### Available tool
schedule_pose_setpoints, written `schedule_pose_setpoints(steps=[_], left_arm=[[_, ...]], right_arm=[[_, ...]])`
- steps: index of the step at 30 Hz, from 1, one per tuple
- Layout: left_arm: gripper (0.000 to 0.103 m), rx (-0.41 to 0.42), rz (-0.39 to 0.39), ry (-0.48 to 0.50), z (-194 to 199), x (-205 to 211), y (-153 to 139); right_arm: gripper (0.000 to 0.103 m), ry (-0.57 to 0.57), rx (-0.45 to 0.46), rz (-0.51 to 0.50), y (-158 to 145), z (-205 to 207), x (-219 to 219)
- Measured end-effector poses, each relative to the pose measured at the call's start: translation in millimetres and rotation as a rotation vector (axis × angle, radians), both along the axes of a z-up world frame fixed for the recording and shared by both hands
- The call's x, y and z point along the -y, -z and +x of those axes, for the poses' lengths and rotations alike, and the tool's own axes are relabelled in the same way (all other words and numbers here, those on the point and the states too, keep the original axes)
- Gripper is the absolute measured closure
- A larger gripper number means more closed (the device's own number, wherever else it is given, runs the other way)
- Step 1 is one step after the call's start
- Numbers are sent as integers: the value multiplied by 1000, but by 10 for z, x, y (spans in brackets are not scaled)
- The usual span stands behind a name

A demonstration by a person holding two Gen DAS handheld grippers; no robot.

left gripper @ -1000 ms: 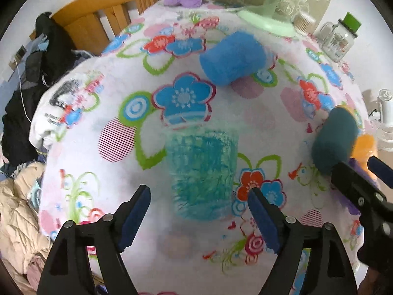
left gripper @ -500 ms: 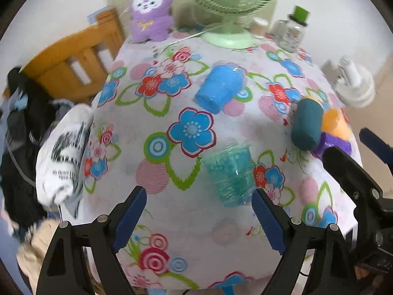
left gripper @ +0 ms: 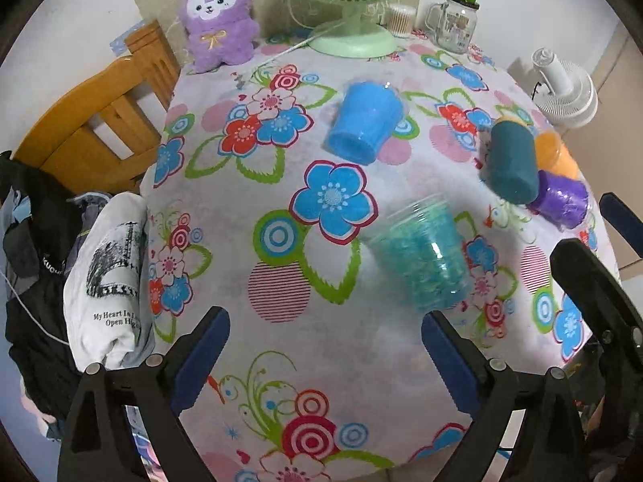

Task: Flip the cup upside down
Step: 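Move the right gripper to the glitter cup and grasp its side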

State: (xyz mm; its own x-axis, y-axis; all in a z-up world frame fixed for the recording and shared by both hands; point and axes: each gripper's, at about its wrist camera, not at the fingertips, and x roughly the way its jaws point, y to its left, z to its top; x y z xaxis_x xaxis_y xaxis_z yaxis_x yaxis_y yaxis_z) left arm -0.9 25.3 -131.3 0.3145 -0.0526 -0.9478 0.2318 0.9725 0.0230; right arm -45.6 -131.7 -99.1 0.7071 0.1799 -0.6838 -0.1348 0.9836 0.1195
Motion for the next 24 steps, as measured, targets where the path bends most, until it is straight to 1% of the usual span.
schedule_pose_setpoints(steps=[3, 6, 7, 9, 11, 15, 17, 19, 24], left_arm=[[5, 6, 42, 2, 34, -22, 173], [5, -11, 35, 1, 46, -53, 328], [5, -14, 33, 5, 42, -56, 371], [5, -6, 60, 15, 25, -52, 474], [5, -4, 78, 22, 11, -54, 554], [5, -19, 83, 4, -2, -131, 738], [5, -16, 80, -10, -12, -167, 778], [5, -10, 74, -22, -21, -201, 805], [5, 14, 90, -29, -28, -252, 841]], right_arm=[[1, -3, 3, -1, 167, -21, -21], [2, -28, 16, -21, 382, -70, -77], [6, -34, 20, -32, 441, -84, -101], [8, -34, 18, -39, 577, -97, -134], [10, -30, 20, -26, 682, -100, -147], [12, -16, 48, -32, 868, -135, -181], [16, -13, 65, -35, 941, -158, -216], [17, -15, 73, -32, 990, -165, -249], [19, -10, 84, -11, 1079, -187, -319]])
